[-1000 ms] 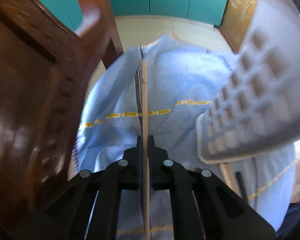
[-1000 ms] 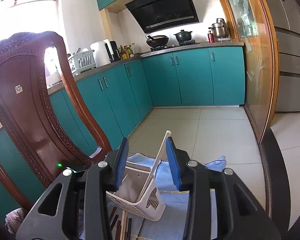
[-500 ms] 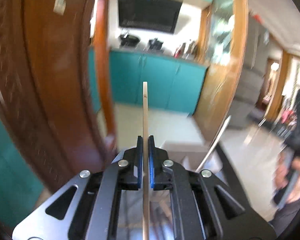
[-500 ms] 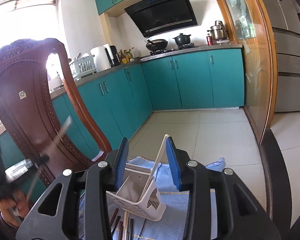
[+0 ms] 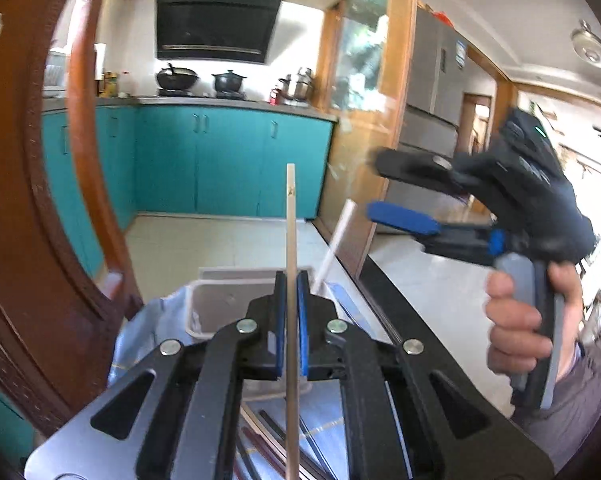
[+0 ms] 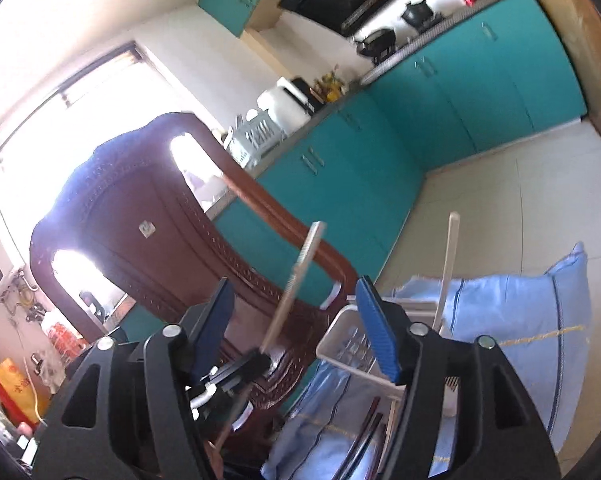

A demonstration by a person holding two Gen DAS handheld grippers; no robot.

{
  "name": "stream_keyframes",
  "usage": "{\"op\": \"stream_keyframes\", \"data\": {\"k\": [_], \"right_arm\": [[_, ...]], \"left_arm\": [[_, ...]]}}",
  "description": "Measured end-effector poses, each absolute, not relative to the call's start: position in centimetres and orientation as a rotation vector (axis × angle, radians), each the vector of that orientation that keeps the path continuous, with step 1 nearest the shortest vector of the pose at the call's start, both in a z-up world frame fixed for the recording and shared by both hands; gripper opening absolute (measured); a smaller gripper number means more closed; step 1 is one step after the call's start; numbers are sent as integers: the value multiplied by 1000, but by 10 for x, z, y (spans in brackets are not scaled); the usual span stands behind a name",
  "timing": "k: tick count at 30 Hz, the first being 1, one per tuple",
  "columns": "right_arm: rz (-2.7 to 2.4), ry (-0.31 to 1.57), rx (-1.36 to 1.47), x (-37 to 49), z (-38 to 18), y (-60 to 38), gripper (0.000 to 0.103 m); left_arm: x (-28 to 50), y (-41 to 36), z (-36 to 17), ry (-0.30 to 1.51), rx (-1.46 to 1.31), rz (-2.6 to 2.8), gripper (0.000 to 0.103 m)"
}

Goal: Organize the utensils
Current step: 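Carry the light chopstick over the basket and open the left tool to drop it in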

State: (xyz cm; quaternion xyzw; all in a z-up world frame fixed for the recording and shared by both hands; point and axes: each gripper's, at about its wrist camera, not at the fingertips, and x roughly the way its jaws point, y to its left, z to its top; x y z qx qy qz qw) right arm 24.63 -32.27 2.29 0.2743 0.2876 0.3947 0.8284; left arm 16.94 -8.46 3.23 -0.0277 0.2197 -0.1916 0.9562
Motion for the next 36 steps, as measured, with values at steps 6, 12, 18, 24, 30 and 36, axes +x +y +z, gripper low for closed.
{"op": "stream_keyframes", "data": {"k": [6,12,18,24,30,36], "right_arm": [[863,679,642,259,8,-315,71],[875,715,628,262,5,-303,9],[877,661,474,241,24,-281,8],[829,615,186,212,36,-249,8],[835,623,7,196,33,-221,8],[788,580,21,191,44,-232,48]], "left_arm": [[159,-100,21,473,-23,-458,6],[144,-94,12,499,-4,-474,6],[155,-92,-2,552,-13,-456,7],[158,-87,-2,562,-14,-423,7],[155,-80,4,548,-9,-400,7],[150,-74,11,526,1,-368,7]]}}
